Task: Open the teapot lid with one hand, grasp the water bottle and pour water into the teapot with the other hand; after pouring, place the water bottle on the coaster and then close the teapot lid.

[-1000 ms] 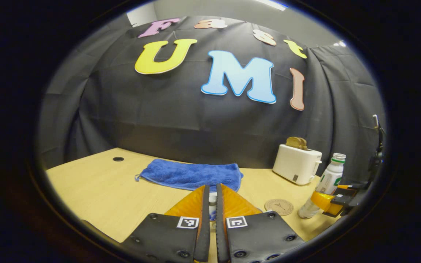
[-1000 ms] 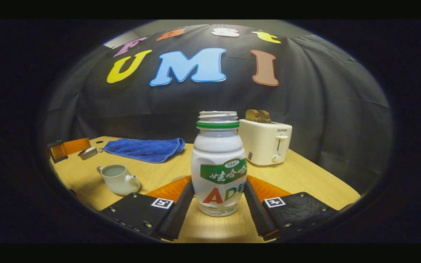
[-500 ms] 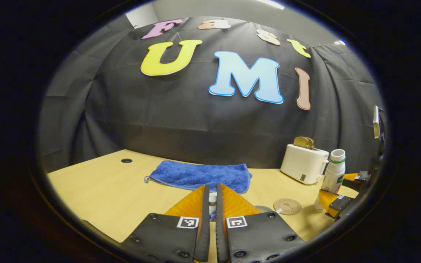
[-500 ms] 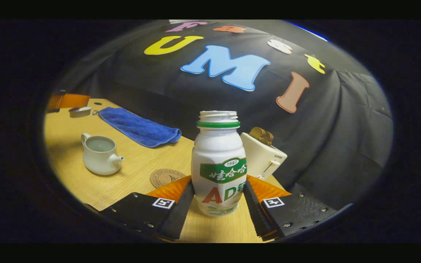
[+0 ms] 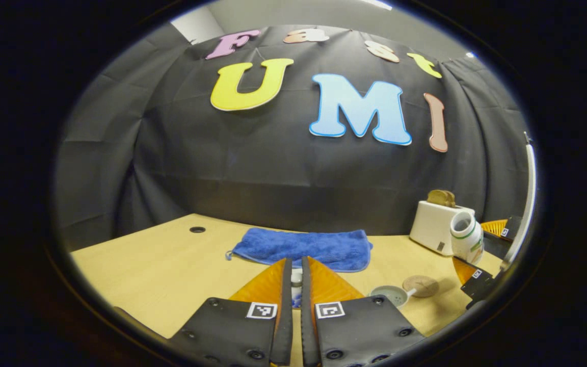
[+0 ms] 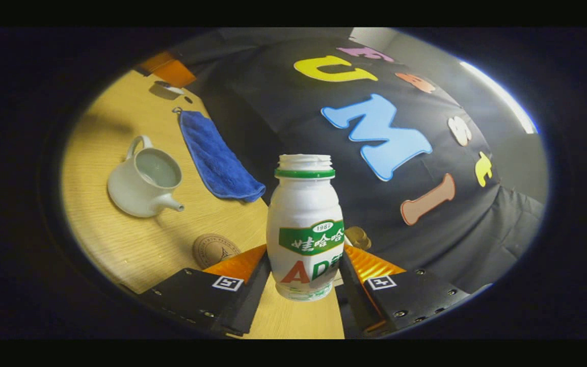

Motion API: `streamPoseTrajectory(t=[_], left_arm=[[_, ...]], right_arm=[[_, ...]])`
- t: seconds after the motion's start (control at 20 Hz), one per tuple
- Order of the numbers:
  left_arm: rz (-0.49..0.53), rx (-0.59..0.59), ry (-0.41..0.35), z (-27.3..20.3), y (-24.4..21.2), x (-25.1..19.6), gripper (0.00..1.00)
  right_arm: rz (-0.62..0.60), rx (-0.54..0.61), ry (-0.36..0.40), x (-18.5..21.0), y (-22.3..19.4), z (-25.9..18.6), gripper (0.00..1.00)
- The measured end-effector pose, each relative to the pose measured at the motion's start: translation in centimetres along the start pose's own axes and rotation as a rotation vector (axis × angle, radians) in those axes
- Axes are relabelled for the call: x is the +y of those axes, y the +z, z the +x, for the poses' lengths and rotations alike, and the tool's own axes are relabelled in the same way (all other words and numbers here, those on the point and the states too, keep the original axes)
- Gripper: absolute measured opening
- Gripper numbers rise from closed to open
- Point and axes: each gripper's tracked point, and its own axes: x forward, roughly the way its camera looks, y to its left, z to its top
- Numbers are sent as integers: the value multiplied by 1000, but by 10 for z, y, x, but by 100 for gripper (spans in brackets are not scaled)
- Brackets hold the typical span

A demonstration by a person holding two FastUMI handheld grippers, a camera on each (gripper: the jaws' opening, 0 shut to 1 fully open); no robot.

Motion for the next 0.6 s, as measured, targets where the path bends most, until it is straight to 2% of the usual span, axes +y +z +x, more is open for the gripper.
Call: streamPoseTrajectory(t=[0.1,0.15,0.25,0.3,0.4,0.6], left_arm=[[1,6,20,-3,-1,8,13],[-3,10,25,-1,-3,12,17],[-16,13,39,-3,-3,20,13],[-22,11,43,-4,-2,23,17],[-32,6,60,-4,-2,31,17],[-54,14,68,-3,-4,37,17]], right_arm=[[-81,-17,-4,4,6,1,73],[-117,-24,-8,6,8,3,73],[-196,-43,-13,4,13,9,73],[-223,-51,-11,4,15,8,73],[-327,-82,-12,10,21,10,73],[-415,-114,0,23,28,15,73]])
